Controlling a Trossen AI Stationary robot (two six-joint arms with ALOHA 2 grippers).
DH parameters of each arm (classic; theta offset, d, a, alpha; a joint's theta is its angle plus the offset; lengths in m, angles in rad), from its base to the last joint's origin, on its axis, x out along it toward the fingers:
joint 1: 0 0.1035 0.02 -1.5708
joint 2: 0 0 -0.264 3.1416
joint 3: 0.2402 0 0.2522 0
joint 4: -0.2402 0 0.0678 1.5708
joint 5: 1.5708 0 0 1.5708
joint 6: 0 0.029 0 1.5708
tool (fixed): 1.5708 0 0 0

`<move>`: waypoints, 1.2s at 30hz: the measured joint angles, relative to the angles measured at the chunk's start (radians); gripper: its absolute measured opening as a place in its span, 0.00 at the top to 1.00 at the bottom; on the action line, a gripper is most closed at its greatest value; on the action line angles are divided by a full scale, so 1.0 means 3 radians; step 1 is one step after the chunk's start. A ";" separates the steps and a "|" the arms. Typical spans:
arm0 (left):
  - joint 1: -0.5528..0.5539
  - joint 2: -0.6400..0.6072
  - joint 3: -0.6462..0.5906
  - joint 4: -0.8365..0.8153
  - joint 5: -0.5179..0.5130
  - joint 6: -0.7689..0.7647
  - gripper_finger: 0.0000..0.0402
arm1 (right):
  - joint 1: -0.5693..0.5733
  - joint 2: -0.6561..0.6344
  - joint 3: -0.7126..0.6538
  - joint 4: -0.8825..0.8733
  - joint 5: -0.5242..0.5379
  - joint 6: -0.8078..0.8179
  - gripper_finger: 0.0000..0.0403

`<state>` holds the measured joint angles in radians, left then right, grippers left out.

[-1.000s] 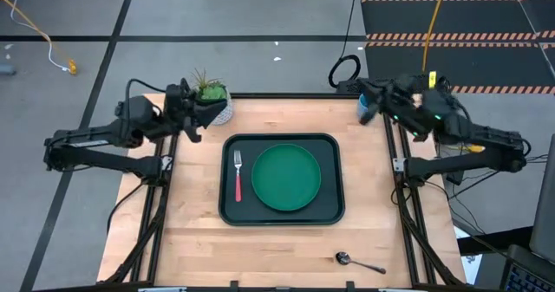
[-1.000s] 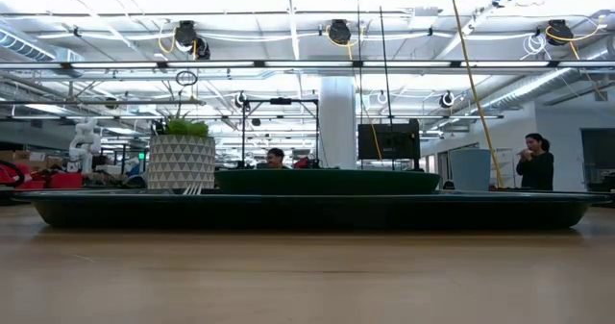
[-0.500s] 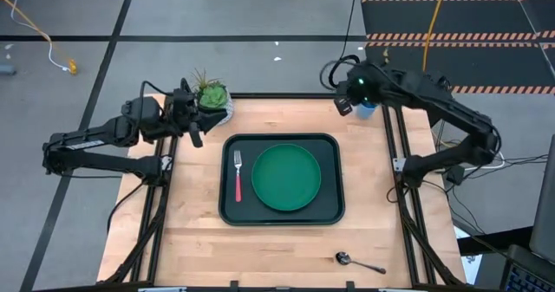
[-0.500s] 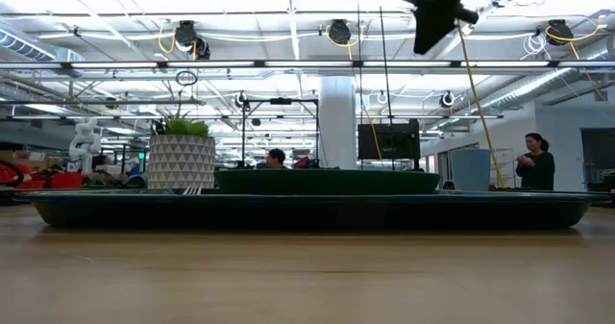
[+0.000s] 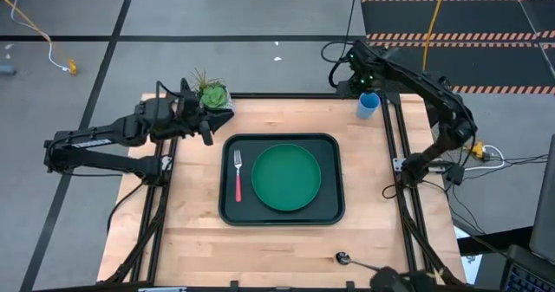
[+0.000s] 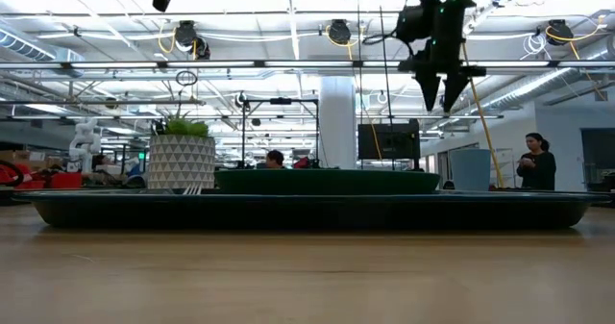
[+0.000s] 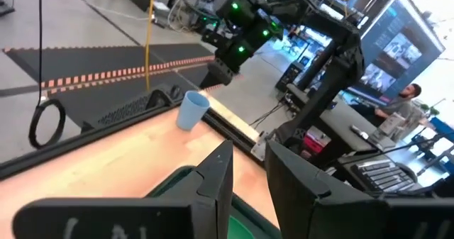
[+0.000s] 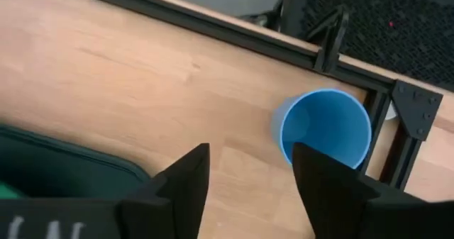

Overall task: Pick and place plate/cup/fork/spoon on tray
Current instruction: Put the blue cup on the dark green serving tray to the top right of the green plate

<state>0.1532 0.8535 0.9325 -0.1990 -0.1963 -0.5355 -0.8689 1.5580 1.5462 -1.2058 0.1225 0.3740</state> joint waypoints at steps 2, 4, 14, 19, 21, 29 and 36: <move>0.0000 0.0035 0.0000 -0.0004 0.0000 -0.0026 0.79 | -0.0011 0.0092 -0.0001 -0.0002 0.0005 -0.0058 0.50; 0.0000 0.0038 0.0000 -0.0005 0.0000 -0.0069 0.79 | -0.0029 0.0188 -0.0001 -0.0013 0.0012 -0.0091 0.50; -0.0001 0.0036 0.0000 -0.0028 -0.0003 -0.0166 0.79 | -0.0184 0.0578 -0.0005 -0.0220 0.0018 -0.0091 0.51; -0.0017 0.0036 0.0000 -0.0030 -0.0003 -0.0193 0.79 | -0.0252 0.0600 -0.0005 -0.0197 0.0026 -0.0100 0.52; -0.0018 0.0036 0.0000 -0.0030 -0.0003 -0.0214 0.79 | -0.0280 0.0601 -0.0006 -0.0165 0.0030 -0.0136 0.53; -0.0018 0.0036 0.0000 -0.0032 -0.0007 -0.0324 0.79 | -0.0356 0.0599 -0.0357 0.0003 0.0025 -0.0156 0.54; -0.0055 0.0036 0.0000 -0.0032 -0.0015 -0.0357 0.79 | -0.0328 0.0599 -0.0640 0.0088 -0.0067 -0.0409 0.59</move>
<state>0.1365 0.8642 0.9325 -0.2085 -0.2008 -0.6426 -0.9673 1.7379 1.3542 -1.1793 0.1026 0.2513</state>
